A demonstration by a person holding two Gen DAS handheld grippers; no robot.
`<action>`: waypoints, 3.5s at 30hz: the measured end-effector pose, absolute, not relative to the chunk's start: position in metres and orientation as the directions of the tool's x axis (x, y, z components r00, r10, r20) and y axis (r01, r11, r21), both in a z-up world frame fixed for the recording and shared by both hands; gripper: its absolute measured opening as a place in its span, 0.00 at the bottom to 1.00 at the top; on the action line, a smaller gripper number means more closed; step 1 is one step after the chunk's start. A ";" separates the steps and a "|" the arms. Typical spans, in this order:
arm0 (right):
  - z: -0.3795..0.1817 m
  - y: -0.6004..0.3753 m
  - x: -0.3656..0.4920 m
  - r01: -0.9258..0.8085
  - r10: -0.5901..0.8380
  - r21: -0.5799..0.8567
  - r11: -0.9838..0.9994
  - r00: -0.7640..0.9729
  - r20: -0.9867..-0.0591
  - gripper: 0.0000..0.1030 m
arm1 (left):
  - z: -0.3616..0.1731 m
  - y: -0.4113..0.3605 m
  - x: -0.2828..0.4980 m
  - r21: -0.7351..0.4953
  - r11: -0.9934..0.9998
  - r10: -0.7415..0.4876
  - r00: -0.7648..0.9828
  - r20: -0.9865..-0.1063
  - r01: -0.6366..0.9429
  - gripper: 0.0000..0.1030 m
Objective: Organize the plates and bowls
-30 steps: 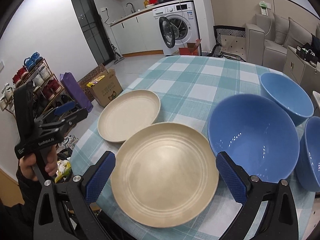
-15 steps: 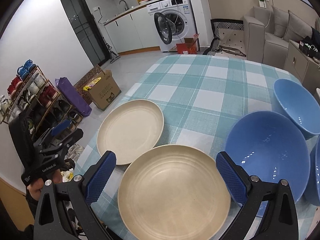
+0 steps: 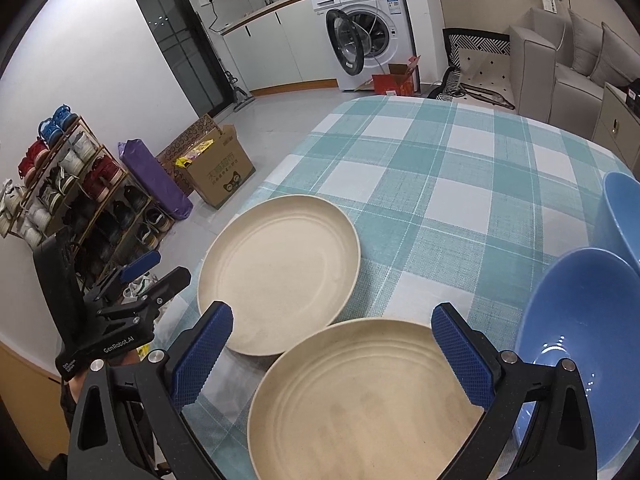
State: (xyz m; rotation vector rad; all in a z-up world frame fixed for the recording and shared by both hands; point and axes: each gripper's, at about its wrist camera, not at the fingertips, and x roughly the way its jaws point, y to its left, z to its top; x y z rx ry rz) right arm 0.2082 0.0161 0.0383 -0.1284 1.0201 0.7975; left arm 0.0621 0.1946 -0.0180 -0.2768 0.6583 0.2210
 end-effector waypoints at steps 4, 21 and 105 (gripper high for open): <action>0.031 0.025 0.213 -0.648 0.532 0.260 0.716 0.266 -0.804 0.99 | -0.026 0.197 0.065 -0.200 0.933 0.106 0.759 -0.642 -0.299 0.92; -0.009 0.064 0.229 -0.662 0.474 0.222 0.716 0.227 -0.851 0.86 | -0.049 0.203 0.076 -0.215 0.917 0.099 0.713 -0.694 -0.337 0.77; 0.000 0.065 0.207 -0.704 0.414 0.082 0.705 0.316 -0.854 0.20 | -0.040 0.196 0.071 -0.216 0.917 0.091 0.701 -0.707 -0.336 0.21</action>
